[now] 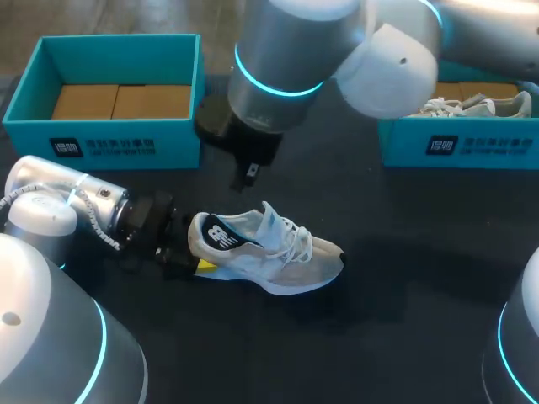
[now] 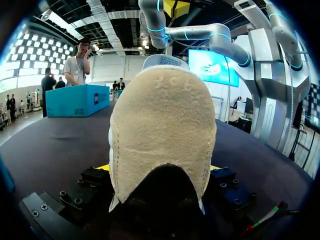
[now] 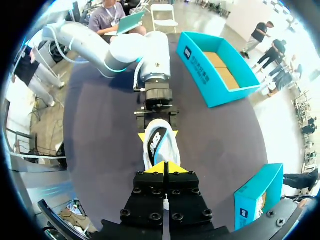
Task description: Take the shoe out of the shoebox, open the shoe tongue, remove and reinsert the insole, then place the shoe into the shoebox
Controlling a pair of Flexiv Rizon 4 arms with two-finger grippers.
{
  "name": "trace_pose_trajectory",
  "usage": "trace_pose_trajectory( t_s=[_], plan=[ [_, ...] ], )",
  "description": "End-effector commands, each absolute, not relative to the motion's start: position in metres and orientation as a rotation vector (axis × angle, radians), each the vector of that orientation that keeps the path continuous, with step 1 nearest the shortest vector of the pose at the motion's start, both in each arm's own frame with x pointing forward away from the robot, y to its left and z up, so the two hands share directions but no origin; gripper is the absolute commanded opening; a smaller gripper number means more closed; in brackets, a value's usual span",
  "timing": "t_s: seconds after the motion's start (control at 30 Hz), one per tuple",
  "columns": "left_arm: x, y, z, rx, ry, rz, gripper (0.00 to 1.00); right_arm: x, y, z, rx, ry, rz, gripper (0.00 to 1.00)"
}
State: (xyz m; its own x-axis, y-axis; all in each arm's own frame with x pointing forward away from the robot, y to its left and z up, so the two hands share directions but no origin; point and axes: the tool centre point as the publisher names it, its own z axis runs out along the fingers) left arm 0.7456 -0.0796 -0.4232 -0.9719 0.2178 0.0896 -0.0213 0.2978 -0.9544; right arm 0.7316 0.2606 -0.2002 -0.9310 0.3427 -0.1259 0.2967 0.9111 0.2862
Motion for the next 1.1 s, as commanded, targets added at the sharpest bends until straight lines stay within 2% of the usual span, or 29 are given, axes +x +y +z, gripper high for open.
trace_pose_trajectory(
  t_s=[0.03, 0.1, 0.13, 0.17, 0.2, 0.23, 0.27, 0.4, 0.47, 0.57, 0.77, 0.93, 1.1],
  plan=[
    [0.746, -0.081, -0.425, -0.18, -2.362, 1.74, 0.0, 0.731, 0.257, -0.2, 0.483, 2.901, 0.406, 0.0],
    [0.746, -0.081, -0.425, -0.18, -2.362, 1.74, 0.0, 0.732, 0.258, -0.2, 0.486, 2.905, 0.399, 0.03],
    [0.746, -0.081, -0.425, -0.18, -2.362, 1.74, 0.0, 0.732, 0.258, -0.199, 0.487, 2.907, 0.393, 0.25],
    [0.746, -0.081, -0.425, -0.18, -2.362, 1.74, 0.0, 0.732, 0.259, -0.199, 0.486, 2.908, 0.385, 0.41],
    [0.746, -0.081, -0.425, -0.18, -2.362, 1.74, 0.0, 0.732, 0.26, -0.199, 0.484, 2.911, 0.37, 0.49],
    [0.746, -0.081, -0.425, -0.18, -2.362, 1.74, 0.0, 0.732, 0.261, -0.198, 0.484, 2.912, 0.359, 0.66],
    [0.746, -0.081, -0.425, -0.18, -2.362, 1.74, 0.0, 0.732, 0.263, -0.198, 0.482, 2.915, 0.348, 0.76],
    [0.746, -0.081, -0.425, -0.18, -2.362, 1.74, 0.0, 0.735, 0.27, -0.203, 0.482, 2.935, 0.303, 0.92],
    [0.746, -0.081, -0.425, -0.18, -2.362, 1.74, 0.0, 0.737, 0.273, -0.207, 0.478, 2.953, 0.295, 0.96],
    [0.746, -0.081, -0.425, -0.18, -2.362, 1.74, 0.0, 0.74, 0.28, -0.214, 0.469, 2.976, 0.281, 0.96],
    [0.746, -0.081, -0.425, -0.18, -2.362, 1.74, 0.0, 0.744, 0.291, -0.23, 0.477, 3.011, 0.243, 0.91],
    [0.746, -0.081, -0.425, -0.18, -2.362, 1.74, 0.0, 0.746, 0.295, -0.247, 0.497, 3.053, 0.252, 0.91],
    [0.746, -0.081, -0.425, -0.18, -2.362, 1.74, 0.0, 0.746, 0.295, -0.263, 0.53, 3.085, 0.274, 0.85]
  ],
)
